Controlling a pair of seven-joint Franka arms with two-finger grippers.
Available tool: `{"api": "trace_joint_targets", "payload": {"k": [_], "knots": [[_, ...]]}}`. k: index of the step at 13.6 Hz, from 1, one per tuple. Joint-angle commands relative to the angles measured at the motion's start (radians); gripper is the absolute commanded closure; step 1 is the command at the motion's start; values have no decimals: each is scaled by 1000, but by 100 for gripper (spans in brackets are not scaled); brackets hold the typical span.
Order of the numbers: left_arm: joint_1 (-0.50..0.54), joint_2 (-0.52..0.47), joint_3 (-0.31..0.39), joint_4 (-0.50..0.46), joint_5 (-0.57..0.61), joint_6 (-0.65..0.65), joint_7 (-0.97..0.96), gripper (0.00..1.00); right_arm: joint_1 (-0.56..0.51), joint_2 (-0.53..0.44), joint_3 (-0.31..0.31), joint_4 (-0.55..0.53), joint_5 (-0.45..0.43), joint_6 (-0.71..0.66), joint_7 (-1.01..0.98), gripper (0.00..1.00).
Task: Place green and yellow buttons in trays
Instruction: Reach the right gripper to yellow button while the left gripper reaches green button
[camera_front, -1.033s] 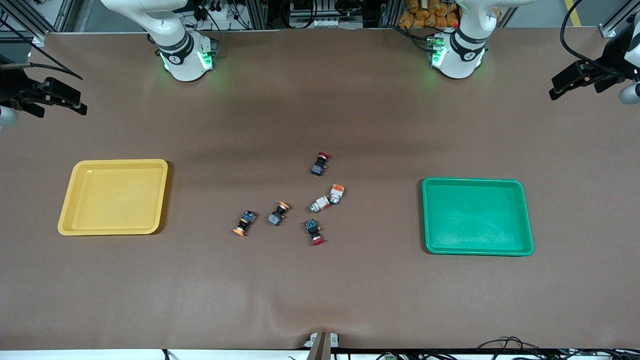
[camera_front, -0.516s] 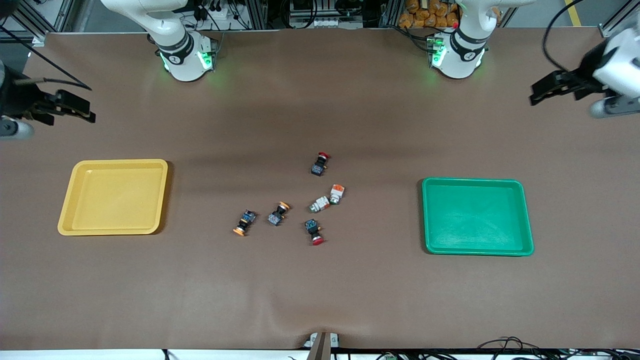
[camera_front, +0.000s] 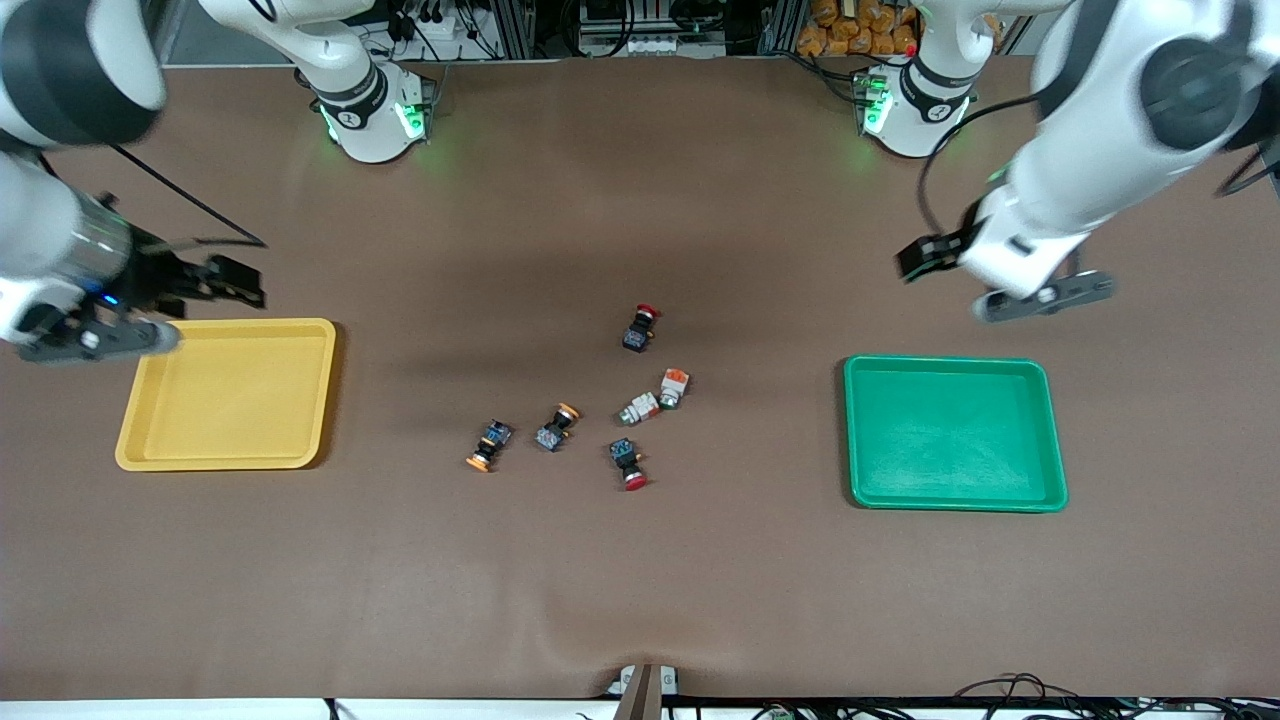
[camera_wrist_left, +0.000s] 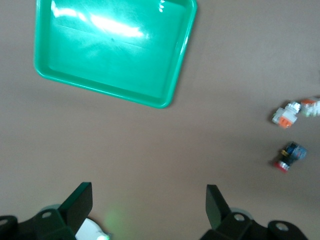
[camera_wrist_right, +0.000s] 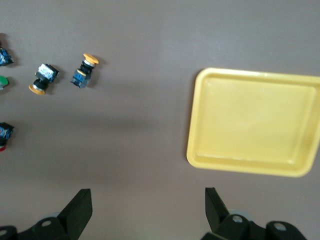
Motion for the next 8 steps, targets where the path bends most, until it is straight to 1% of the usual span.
{"api": "trace_joint_targets", "payload": {"k": [1,2,3,5,6,8], "knots": [[-11,78,-65,-7,-4,102,-196,0,61,126,-7,31,14,93,23,0],[-40,115,-69,-6,2,139,-277,0,78,175,-5,31,19,146,24,0],[-64,150,-69,-6,3,187,-352,0,89,225,-5,31,57,183,32,0],[-109,222,-69,-1,8,277,-507,0,126,339,-5,31,190,289,74,0],[-136,259,-69,2,45,323,-581,0,150,390,-5,33,215,337,110,0],[-176,343,-69,25,114,400,-742,0,218,473,-5,31,215,453,214,0]]}}
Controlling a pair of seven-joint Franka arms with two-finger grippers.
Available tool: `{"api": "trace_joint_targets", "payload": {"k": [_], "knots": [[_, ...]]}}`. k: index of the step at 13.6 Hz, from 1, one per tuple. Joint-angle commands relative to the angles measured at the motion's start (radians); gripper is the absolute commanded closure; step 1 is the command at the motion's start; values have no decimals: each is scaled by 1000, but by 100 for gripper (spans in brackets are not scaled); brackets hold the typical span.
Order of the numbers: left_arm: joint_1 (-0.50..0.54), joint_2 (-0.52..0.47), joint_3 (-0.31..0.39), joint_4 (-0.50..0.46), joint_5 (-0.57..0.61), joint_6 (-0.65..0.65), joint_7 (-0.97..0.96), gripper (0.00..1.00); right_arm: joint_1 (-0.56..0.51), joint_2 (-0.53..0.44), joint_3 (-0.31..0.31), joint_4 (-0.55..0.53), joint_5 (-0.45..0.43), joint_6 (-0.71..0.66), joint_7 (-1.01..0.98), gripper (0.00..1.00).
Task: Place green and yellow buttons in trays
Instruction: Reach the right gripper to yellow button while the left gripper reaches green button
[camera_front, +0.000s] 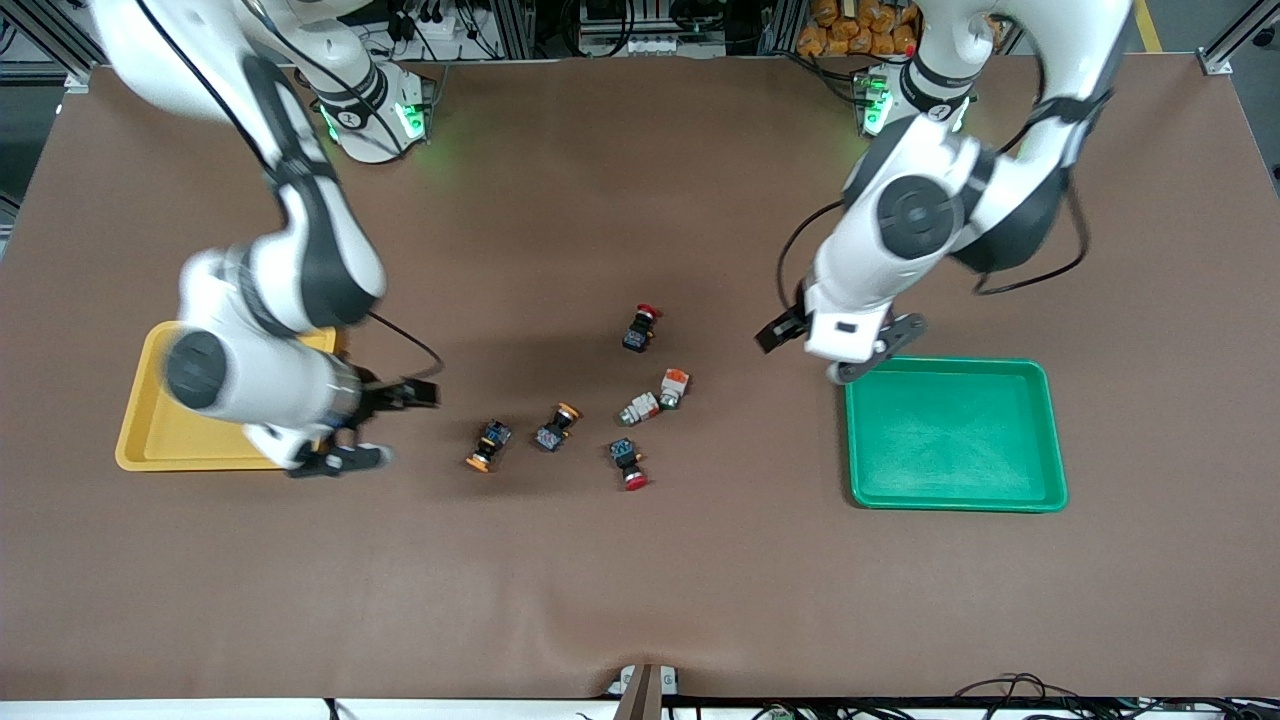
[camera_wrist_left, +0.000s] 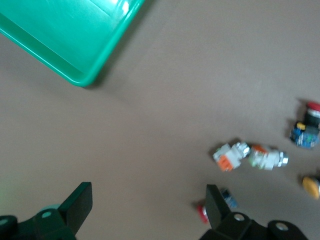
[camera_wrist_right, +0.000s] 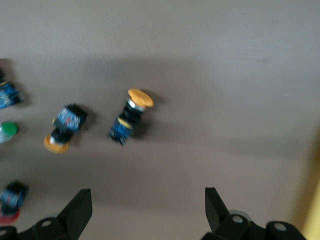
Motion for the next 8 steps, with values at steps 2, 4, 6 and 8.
{"api": "trace_joint_targets", "payload": {"k": [2,4,6,8], "knots": [[-73,170,0,100,73,86,-286,0,96,125,-12,24,20,149,178,0],[-111,251,4,166,96,88,-415,0,106,151,-12,24,23,159,209,0],[-145,317,9,212,125,126,-547,0,136,177,-12,24,23,165,281,0],[-165,346,9,215,182,157,-639,0,142,202,-12,24,21,225,298,0]]}}
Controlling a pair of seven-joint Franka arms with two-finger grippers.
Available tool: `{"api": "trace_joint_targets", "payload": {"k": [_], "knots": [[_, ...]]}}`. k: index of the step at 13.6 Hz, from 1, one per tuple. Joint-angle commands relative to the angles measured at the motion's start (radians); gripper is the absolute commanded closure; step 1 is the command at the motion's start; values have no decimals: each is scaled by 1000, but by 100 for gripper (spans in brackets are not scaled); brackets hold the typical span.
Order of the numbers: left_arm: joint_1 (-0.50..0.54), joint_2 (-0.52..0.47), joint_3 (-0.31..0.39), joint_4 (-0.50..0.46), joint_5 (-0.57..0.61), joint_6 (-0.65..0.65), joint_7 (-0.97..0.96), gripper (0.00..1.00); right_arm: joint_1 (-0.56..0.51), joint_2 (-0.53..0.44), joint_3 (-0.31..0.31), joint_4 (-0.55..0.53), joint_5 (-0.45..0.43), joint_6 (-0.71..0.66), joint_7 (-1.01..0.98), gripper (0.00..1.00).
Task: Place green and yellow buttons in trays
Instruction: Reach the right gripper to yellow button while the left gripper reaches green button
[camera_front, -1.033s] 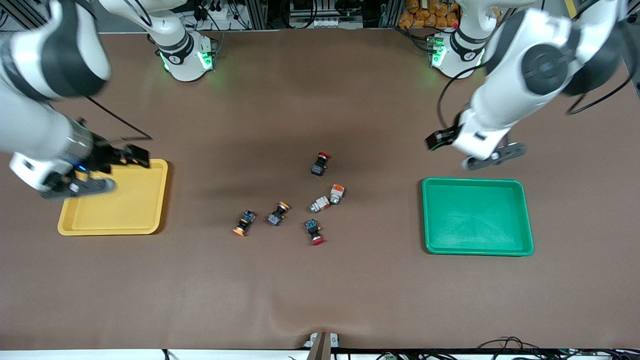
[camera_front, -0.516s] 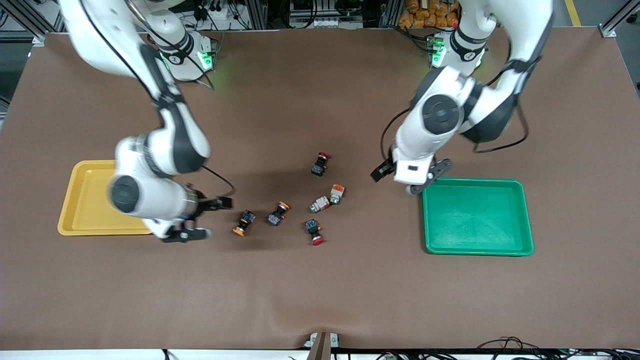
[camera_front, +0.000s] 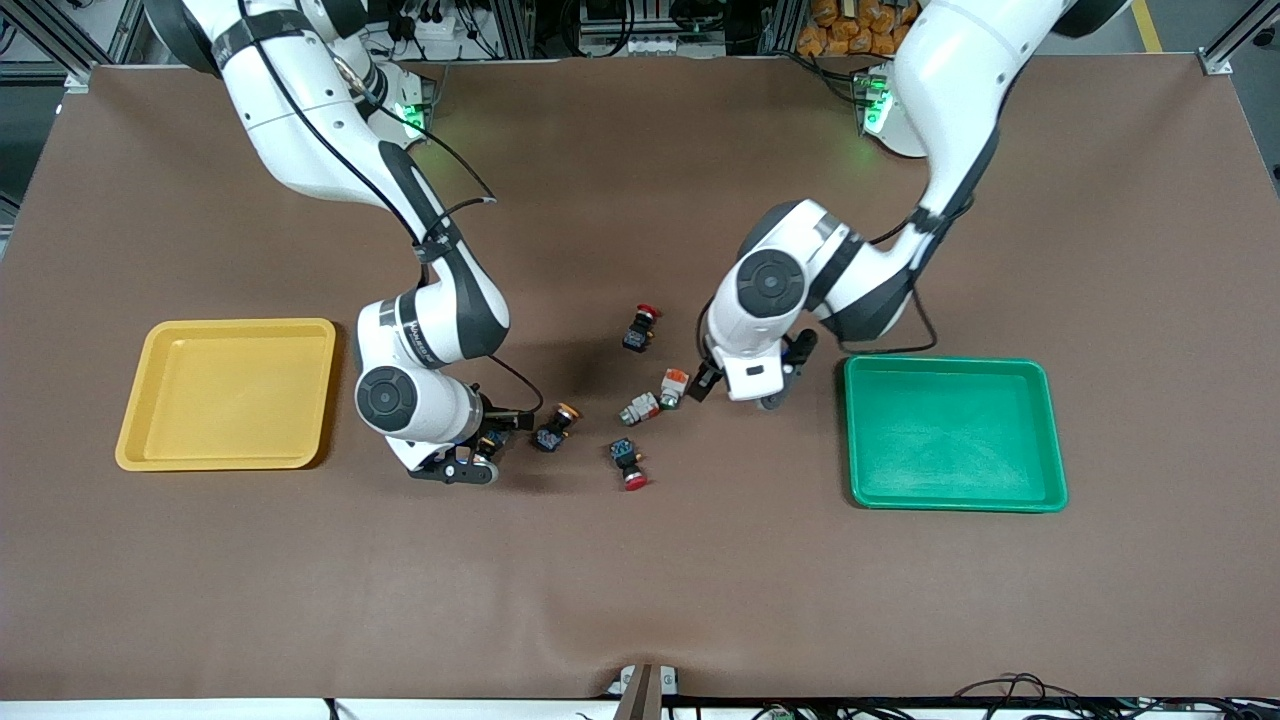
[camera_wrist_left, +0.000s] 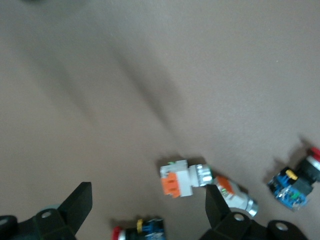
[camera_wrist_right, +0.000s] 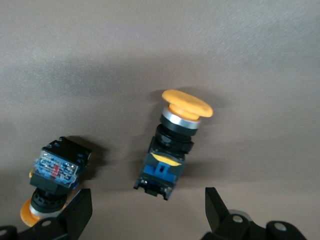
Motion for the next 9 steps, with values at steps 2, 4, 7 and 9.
{"api": "trace_joint_targets", "payload": {"k": [2,4,7,9], "knots": [[-34,74,7,47,62,70,-154,0,3,49,-11,21,17,61,14,33],[-49,96,19,47,63,115,-179,0,5,49,-10,21,13,59,12,100],[-95,122,62,47,63,167,-214,0,2,43,-11,21,13,49,-23,100],[-101,148,67,45,65,212,-236,0,-11,30,-14,21,8,39,-69,100]]}}
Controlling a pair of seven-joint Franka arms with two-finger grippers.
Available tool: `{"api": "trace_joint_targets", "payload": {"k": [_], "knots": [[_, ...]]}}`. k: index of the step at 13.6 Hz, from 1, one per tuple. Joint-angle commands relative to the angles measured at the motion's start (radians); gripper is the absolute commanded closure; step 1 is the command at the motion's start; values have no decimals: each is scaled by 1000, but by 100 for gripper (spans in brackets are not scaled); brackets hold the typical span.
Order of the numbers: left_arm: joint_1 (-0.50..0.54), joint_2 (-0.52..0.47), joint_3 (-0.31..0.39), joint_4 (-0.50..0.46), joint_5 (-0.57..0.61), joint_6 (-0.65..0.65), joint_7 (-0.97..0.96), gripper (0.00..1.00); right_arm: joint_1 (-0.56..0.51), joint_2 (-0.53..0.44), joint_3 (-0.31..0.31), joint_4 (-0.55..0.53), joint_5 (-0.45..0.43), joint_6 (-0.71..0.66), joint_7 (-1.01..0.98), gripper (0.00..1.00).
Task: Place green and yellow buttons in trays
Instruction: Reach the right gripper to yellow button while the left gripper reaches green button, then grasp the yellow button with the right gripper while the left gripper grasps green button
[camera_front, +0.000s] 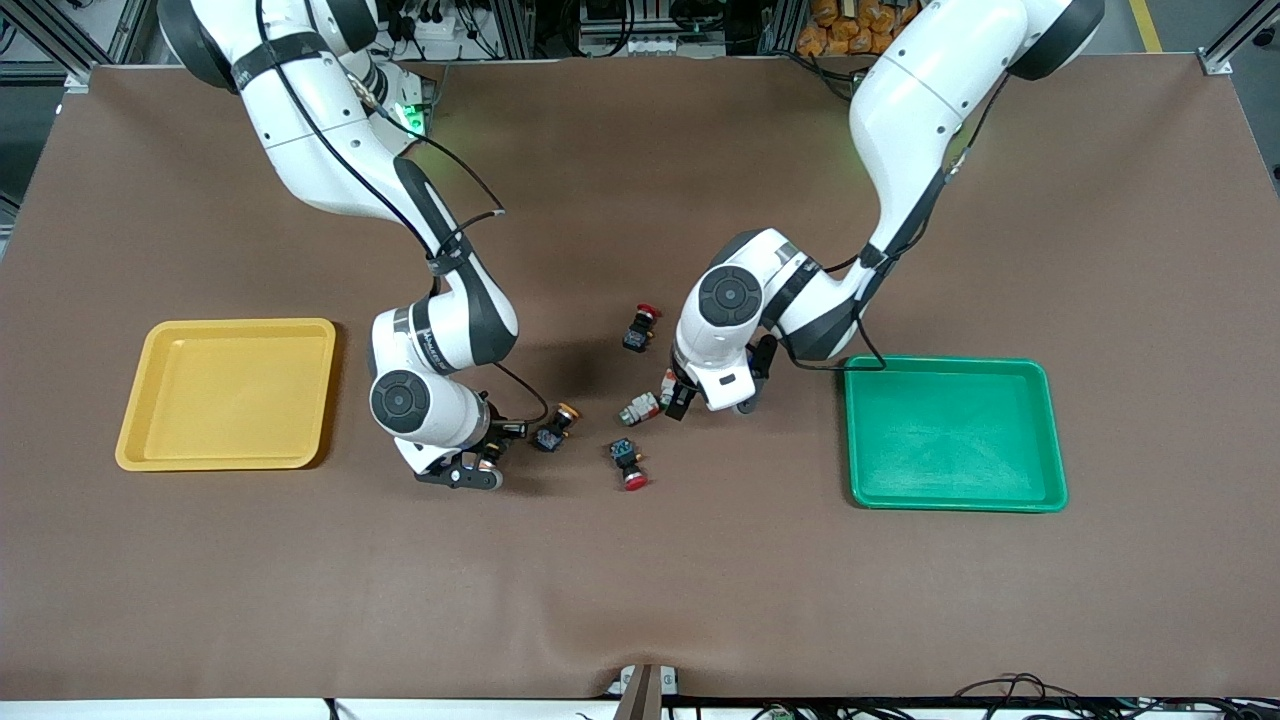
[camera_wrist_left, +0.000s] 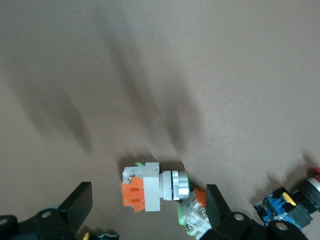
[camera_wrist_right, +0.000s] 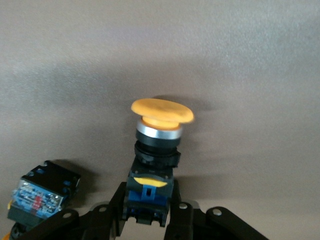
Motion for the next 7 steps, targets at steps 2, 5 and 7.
{"api": "trace_joint_targets", "payload": {"k": [2,5,7], "knots": [[-33,54,26,25,27,54,-45,0,-38,-62,-21,22,-3,-120,-114,100],[-79,71,72,25,26,82,-66,0,-67,-168,-99,25,-16,-289,-276,100],[-84,77,73,26,26,100,-77,0,-72,-205,-194,17,-50,-375,-393,100]]}}
